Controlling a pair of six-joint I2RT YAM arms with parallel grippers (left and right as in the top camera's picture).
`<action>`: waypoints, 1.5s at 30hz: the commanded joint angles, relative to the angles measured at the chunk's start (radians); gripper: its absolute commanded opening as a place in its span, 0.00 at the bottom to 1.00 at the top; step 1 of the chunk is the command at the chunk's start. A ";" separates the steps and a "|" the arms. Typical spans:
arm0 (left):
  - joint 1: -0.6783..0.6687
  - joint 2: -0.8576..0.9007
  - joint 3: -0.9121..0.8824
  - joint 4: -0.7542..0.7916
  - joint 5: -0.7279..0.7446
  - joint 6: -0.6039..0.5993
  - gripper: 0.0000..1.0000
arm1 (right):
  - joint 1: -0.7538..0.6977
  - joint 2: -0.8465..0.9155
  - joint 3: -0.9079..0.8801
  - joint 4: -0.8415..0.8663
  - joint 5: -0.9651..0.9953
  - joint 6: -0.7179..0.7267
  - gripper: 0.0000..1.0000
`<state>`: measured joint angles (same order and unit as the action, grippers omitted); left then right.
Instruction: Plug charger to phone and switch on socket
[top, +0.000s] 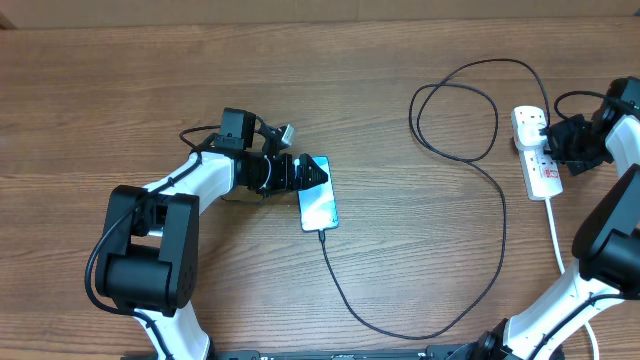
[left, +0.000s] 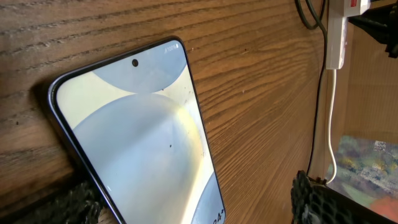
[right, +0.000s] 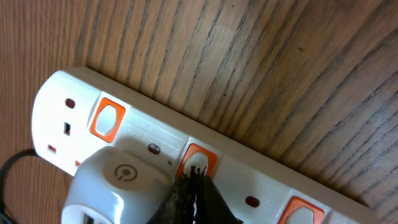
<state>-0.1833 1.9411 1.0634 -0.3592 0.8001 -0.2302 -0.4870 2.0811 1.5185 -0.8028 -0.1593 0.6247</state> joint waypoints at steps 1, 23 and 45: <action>0.002 0.066 -0.051 -0.034 -0.209 -0.014 1.00 | 0.065 0.037 0.040 0.024 -0.059 -0.009 0.06; 0.002 0.066 -0.051 -0.037 -0.208 -0.014 1.00 | 0.148 0.205 0.042 -0.032 -0.108 -0.107 0.06; 0.001 0.066 -0.051 -0.071 -0.208 -0.013 1.00 | 0.144 0.250 0.117 -0.211 -0.118 -0.177 0.04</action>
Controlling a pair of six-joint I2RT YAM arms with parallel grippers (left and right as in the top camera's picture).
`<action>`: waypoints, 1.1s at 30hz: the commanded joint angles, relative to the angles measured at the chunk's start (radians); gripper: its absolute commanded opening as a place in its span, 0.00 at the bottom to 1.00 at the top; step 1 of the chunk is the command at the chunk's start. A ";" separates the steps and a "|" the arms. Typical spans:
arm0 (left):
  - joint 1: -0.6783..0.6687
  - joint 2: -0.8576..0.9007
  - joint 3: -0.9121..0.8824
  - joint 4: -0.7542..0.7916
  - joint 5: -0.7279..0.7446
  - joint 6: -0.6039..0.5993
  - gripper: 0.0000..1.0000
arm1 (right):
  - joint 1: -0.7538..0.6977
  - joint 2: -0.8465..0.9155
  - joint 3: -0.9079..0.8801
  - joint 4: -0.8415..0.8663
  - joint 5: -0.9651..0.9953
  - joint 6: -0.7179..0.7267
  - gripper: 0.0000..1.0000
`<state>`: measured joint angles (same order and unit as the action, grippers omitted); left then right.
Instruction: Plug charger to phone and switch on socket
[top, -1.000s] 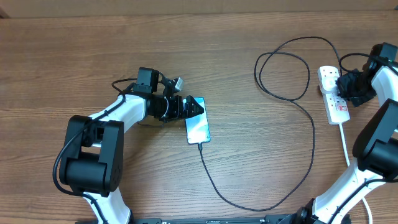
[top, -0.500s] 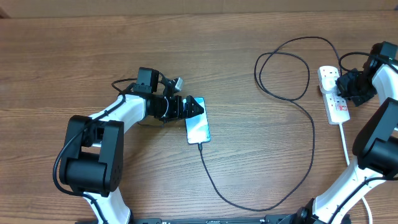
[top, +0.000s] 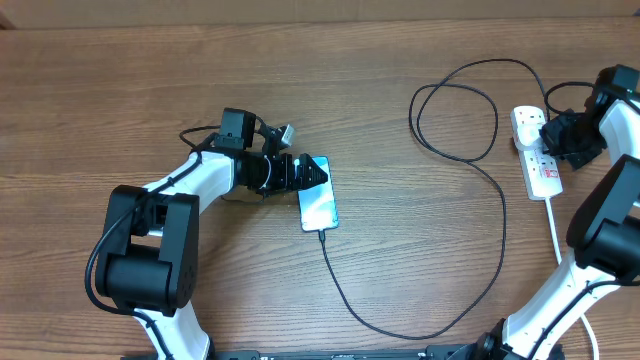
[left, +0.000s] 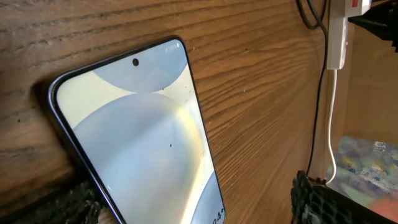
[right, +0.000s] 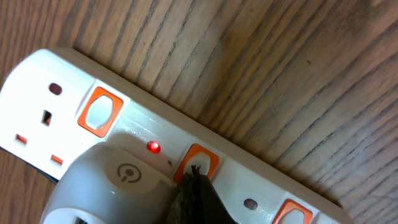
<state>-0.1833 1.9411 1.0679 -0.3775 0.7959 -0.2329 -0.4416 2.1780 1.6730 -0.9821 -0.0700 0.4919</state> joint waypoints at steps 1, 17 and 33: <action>0.001 0.066 -0.055 -0.060 -0.206 -0.010 1.00 | 0.098 0.148 -0.017 -0.064 -0.190 -0.053 0.04; 0.002 0.066 -0.056 -0.086 -0.240 -0.011 0.99 | 0.098 -0.406 0.051 -0.251 0.117 0.009 0.04; 0.002 0.066 -0.055 -0.069 -0.409 -0.010 1.00 | 0.098 -1.175 0.051 -0.113 0.339 0.008 0.45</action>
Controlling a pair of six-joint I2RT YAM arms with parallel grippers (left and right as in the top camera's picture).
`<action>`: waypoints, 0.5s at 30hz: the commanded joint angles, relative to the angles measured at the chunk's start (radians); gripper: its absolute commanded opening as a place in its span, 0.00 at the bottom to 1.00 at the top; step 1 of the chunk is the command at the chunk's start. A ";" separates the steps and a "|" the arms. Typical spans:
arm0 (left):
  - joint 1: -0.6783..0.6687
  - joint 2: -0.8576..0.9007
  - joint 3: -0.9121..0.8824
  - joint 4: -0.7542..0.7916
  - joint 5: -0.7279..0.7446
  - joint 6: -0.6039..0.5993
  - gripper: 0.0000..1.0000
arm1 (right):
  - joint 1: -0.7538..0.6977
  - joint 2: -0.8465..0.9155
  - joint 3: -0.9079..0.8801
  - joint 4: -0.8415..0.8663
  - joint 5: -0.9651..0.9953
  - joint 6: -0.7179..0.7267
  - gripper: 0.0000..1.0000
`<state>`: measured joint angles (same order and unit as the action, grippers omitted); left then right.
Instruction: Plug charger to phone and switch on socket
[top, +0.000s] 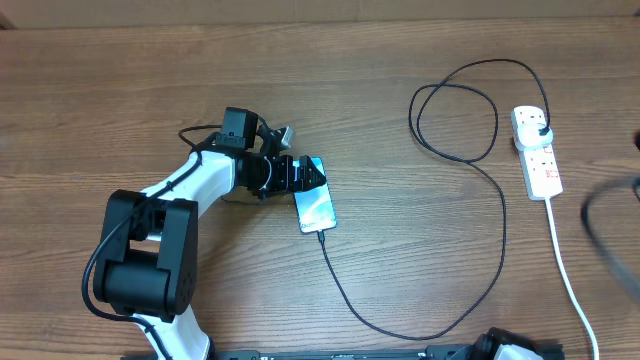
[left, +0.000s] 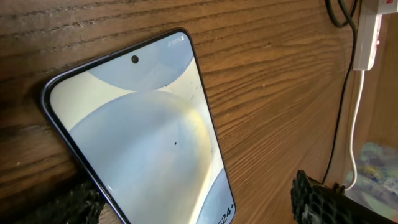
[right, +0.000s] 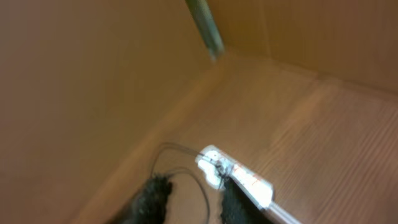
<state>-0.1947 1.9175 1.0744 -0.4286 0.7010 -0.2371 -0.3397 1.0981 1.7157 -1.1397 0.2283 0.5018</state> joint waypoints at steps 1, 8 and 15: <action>0.013 0.089 -0.062 -0.016 -0.332 -0.005 1.00 | -0.003 -0.134 0.008 0.087 0.040 -0.001 0.50; 0.013 0.089 -0.062 -0.005 -0.375 -0.002 1.00 | -0.003 -0.301 0.008 0.401 0.040 -0.001 0.64; 0.013 0.089 -0.062 0.000 -0.375 0.020 1.00 | -0.003 -0.310 0.008 0.519 0.040 -0.004 0.82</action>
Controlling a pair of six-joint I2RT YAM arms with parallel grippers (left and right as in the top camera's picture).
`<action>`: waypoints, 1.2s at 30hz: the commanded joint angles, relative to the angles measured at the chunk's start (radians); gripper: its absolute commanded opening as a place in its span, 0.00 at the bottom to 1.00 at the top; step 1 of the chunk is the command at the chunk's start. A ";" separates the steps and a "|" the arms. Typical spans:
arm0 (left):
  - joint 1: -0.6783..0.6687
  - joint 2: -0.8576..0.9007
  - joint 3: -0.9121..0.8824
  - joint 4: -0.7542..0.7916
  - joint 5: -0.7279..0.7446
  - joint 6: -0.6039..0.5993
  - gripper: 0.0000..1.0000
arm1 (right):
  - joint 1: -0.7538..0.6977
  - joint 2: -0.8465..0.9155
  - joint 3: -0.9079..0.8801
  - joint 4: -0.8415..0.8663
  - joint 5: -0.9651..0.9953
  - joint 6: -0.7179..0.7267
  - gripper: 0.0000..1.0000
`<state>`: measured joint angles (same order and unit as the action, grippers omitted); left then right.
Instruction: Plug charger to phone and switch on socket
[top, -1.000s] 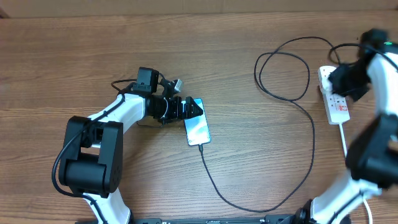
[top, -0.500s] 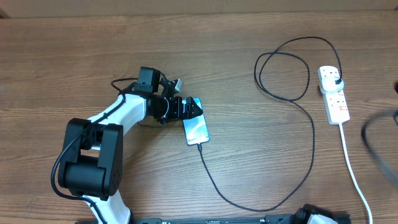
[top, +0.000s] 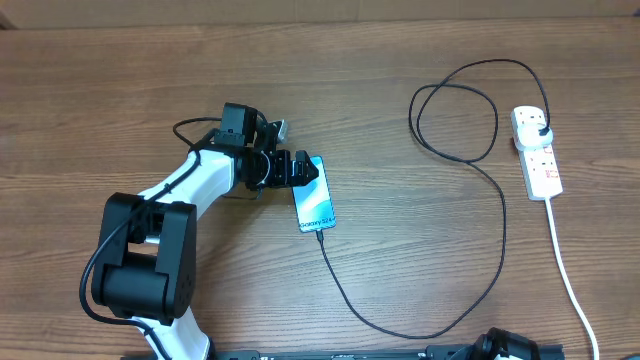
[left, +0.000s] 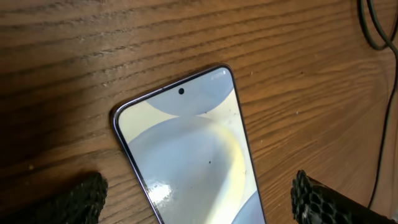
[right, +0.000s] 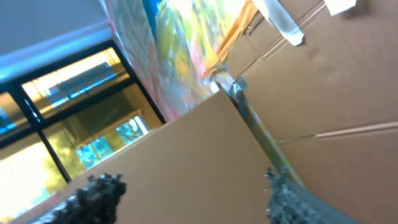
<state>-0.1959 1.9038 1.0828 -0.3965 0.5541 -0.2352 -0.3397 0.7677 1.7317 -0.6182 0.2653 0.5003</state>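
The phone (top: 313, 195) lies face up on the wooden table (top: 150, 80), its screen lit, and fills the left wrist view (left: 193, 143). A black cable (top: 500, 230) runs from its bottom end in a wide loop to the white charger (top: 531, 124) plugged into the white power strip (top: 538, 158) at the right. My left gripper (top: 298, 170) stands open at the phone's top end, its fingers (left: 62, 199) well apart either side of it. My right gripper (right: 189, 180) is open and empty, facing a cardboard wall; the overhead view does not show it.
The strip's white lead (top: 565, 270) runs toward the front edge at the right. The black cable coils in a loop (top: 455, 110) at the back of the table. A cardboard wall (right: 249, 162) and a window (right: 68, 81) fill the right wrist view.
My left gripper has drawn back a little from the phone, so more wood shows above it. The right arm has left the overhead view, and its camera now faces the cardboard wall, not the strip.
First my right gripper was shut with its tip on an orange switch beside the charger, no lamp lit. Then a red lamp glowed there. Later the right arm was away from the strip, and now out of the overhead view. My left gripper stayed open at the plugged-in phone.
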 joint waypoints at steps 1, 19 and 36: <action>0.014 0.103 -0.070 -0.029 -0.229 0.031 1.00 | -0.003 0.020 -0.008 -0.013 0.003 -0.008 0.83; 0.067 0.102 0.037 -0.014 -0.229 0.048 1.00 | -0.004 -0.033 -0.012 -0.114 -0.192 -0.006 0.91; 0.066 0.103 0.039 -0.003 -0.229 0.048 1.00 | -0.004 -0.171 -0.043 0.014 -0.193 -0.007 1.00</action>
<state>-0.1421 1.9335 1.1526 -0.3801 0.4213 -0.2016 -0.3401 0.5880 1.6932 -0.6319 0.0811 0.4976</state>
